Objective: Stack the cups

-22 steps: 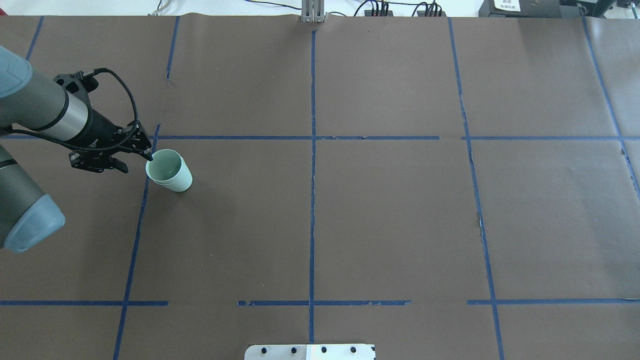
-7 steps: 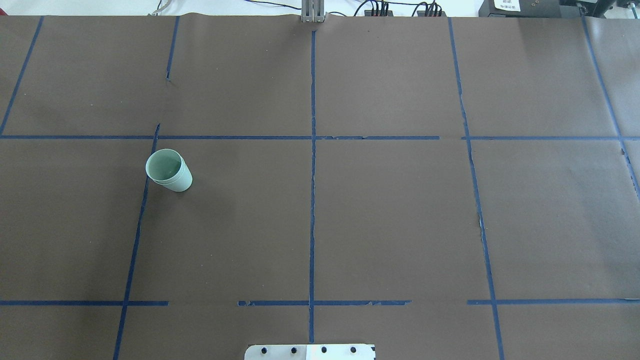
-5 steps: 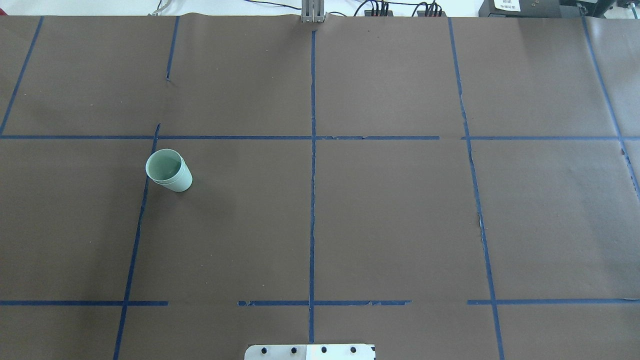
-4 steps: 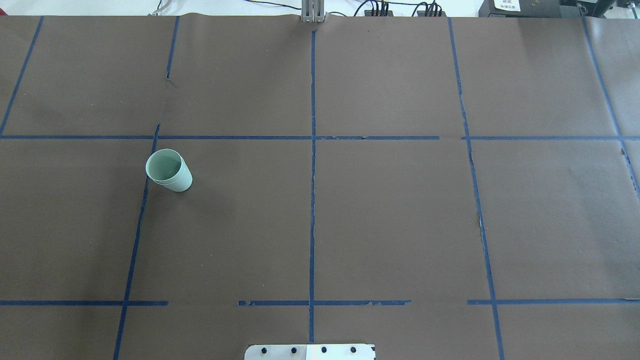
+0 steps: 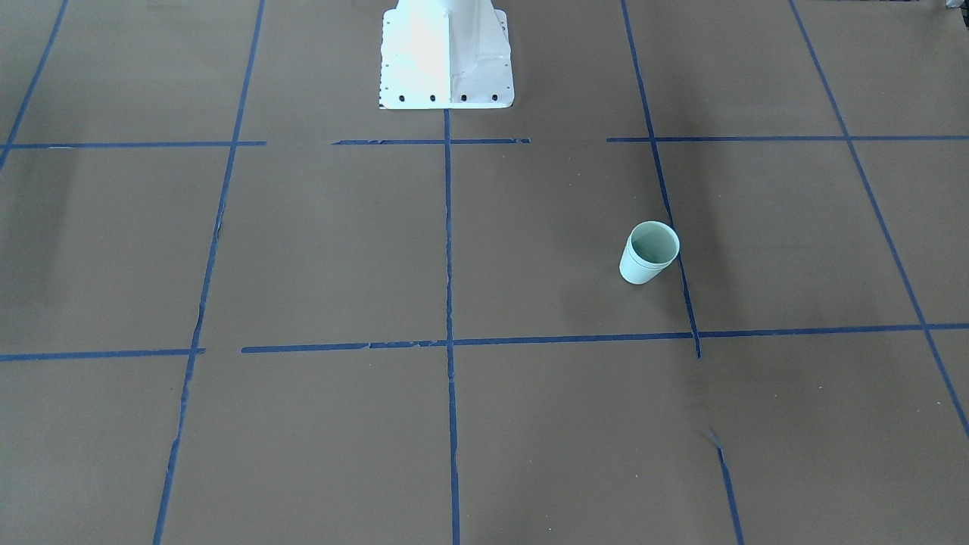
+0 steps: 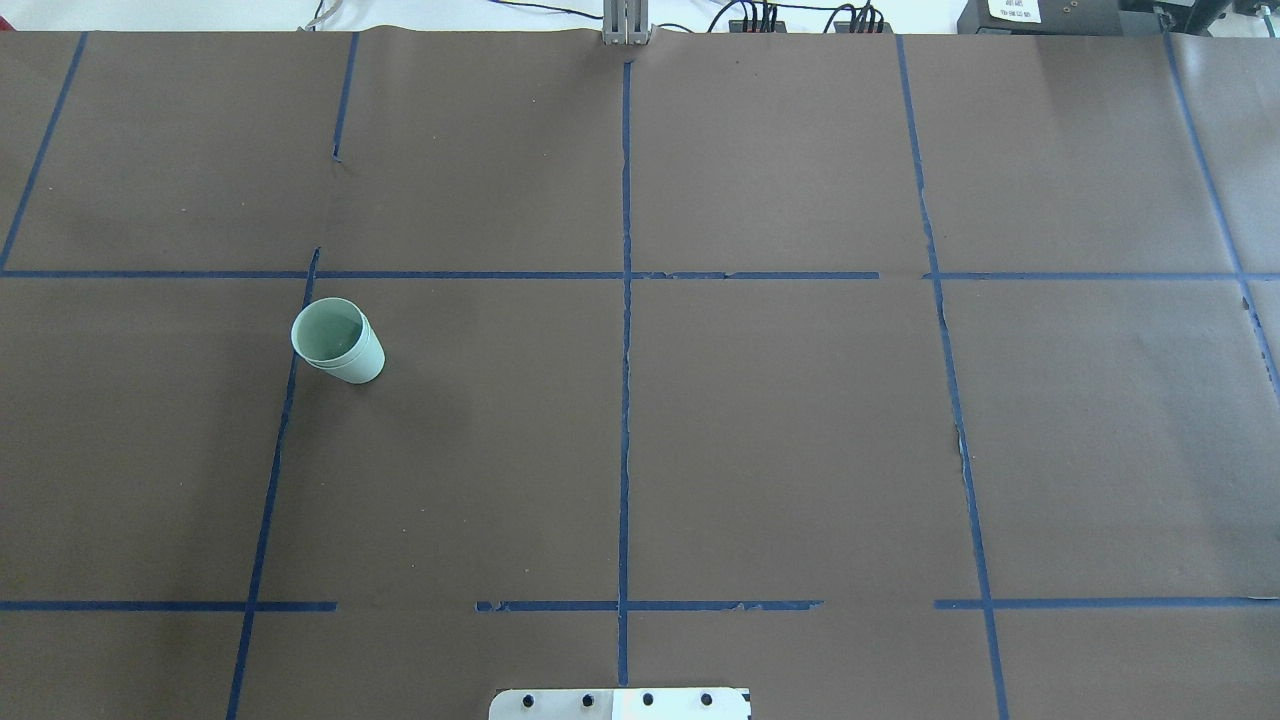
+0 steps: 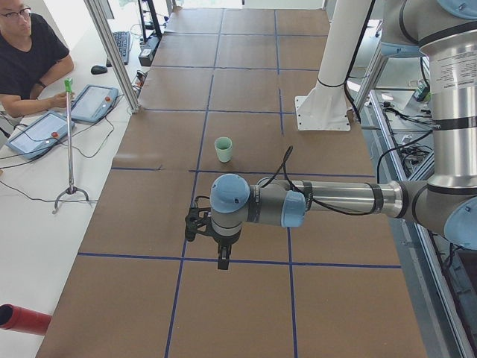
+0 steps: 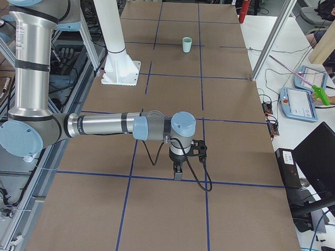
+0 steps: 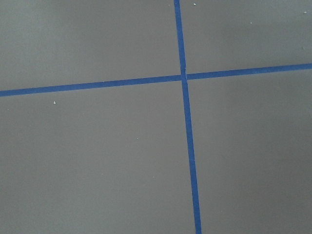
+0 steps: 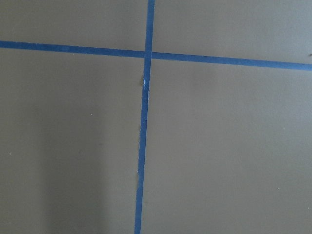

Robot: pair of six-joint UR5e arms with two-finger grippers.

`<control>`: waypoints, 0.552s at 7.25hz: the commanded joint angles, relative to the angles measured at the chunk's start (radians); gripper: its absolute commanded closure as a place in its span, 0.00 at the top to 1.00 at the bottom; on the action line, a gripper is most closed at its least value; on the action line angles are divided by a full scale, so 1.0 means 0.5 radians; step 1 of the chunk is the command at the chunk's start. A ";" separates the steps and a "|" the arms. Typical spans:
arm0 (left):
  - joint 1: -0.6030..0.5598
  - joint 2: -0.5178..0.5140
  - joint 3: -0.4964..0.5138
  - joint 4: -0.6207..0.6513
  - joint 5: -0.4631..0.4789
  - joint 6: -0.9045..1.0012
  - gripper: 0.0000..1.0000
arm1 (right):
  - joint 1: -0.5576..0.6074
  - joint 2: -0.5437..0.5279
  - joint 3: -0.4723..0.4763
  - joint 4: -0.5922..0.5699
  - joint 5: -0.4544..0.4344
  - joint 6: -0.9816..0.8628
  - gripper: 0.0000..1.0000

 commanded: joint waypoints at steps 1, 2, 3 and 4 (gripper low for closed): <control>-0.001 -0.012 -0.024 0.003 0.010 -0.019 1.00 | -0.003 -0.001 0.001 0.000 0.001 0.000 1.00; 0.002 -0.025 -0.024 0.006 0.013 -0.019 1.00 | 0.000 -0.001 0.001 0.000 -0.002 0.000 1.00; -0.001 -0.022 -0.033 0.015 0.010 -0.019 1.00 | 0.000 -0.001 0.001 0.000 -0.002 0.000 1.00; -0.001 -0.022 -0.070 0.091 0.004 -0.016 1.00 | 0.000 -0.001 0.001 0.000 0.001 0.000 1.00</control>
